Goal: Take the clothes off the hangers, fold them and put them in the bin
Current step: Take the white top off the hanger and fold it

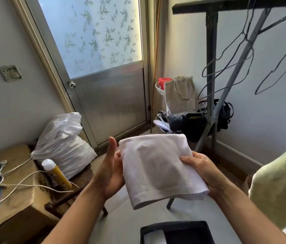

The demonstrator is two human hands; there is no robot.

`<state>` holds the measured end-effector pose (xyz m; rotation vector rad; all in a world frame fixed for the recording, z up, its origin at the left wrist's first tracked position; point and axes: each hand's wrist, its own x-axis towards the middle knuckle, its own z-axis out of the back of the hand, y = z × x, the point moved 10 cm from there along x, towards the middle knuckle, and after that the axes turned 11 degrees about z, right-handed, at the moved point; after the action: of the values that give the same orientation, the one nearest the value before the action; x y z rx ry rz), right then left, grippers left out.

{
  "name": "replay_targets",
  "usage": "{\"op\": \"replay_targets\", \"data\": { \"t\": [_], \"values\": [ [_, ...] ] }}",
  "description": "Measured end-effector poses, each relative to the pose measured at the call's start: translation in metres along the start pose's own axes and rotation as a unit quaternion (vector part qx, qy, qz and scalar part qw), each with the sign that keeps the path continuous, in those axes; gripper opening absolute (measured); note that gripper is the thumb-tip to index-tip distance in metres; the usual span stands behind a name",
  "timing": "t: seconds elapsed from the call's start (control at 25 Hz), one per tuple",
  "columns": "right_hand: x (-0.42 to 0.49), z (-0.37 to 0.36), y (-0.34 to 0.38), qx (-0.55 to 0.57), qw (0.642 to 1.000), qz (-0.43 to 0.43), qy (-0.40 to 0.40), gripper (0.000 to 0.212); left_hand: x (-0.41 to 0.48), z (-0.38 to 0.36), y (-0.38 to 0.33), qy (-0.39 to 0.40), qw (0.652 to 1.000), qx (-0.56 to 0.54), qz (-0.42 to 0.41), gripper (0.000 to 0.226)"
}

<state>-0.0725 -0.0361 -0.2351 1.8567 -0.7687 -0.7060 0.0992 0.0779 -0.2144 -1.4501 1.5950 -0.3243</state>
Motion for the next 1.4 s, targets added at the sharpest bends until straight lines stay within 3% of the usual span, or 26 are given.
{"op": "replay_targets", "data": {
  "t": [0.08,0.16,0.24,0.32,0.44,0.52,0.6,0.68,0.8,0.92,1.0,1.08,1.24,1.4],
  "values": [
    [0.008,0.011,-0.014,0.014,0.999,-0.007,-0.031,0.017,0.012,0.013,0.029,-0.009,0.999,0.014,0.034,0.098],
    [0.015,0.019,-0.034,0.026,0.998,-0.033,-0.05,0.022,0.027,0.038,0.055,-0.057,0.997,0.018,0.047,0.102],
    [0.019,0.025,-0.057,0.07,0.993,-0.071,-0.064,0.037,0.039,0.056,0.07,-0.077,0.996,-0.017,0.037,0.089],
    [0.023,0.022,-0.084,0.194,0.975,-0.094,-0.046,0.055,0.049,0.064,0.077,-0.068,0.996,-0.059,0.017,0.081],
    [0.037,0.017,-0.121,0.338,0.941,-0.031,-0.004,0.093,0.069,0.083,0.094,-0.11,0.99,-0.08,-0.026,0.078],
    [0.044,0.01,-0.151,0.374,0.926,-0.044,-0.018,0.106,0.08,0.098,0.106,-0.173,0.981,-0.054,-0.064,0.078],
    [0.049,0.008,-0.178,0.325,0.941,-0.044,-0.076,0.1,0.089,0.11,0.12,-0.224,0.971,0.007,-0.085,0.076],
    [0.062,0.022,-0.206,0.238,0.962,-0.043,-0.129,0.071,0.098,0.123,0.14,-0.239,0.968,0.03,-0.07,0.073],
    [0.076,0.052,-0.237,0.124,0.976,-0.07,-0.167,0.05,0.115,0.15,0.178,-0.178,0.983,-0.033,0.019,0.096],
    [0.087,0.07,-0.265,0.089,0.985,-0.103,-0.106,0.048,0.143,0.183,0.207,-0.091,0.986,-0.025,0.137,0.116],
    [0.093,0.078,-0.292,0.069,0.987,-0.133,-0.059,0.052,0.17,0.199,0.224,-0.073,0.98,0.052,0.179,0.102],
    [0.099,0.089,-0.323,0.037,0.987,-0.156,-0.033,0.055,0.197,0.217,0.238,-0.119,0.97,0.105,0.186,0.078],
    [0.107,0.134,-0.389,-0.051,0.976,-0.183,-0.106,0.041,0.233,0.266,0.282,-0.26,0.947,0.105,0.156,0.034],
    [0.102,0.174,-0.464,-0.093,0.962,-0.206,-0.152,0.025,0.252,0.308,0.353,-0.309,0.932,0.099,0.159,0.025]
  ]
}}
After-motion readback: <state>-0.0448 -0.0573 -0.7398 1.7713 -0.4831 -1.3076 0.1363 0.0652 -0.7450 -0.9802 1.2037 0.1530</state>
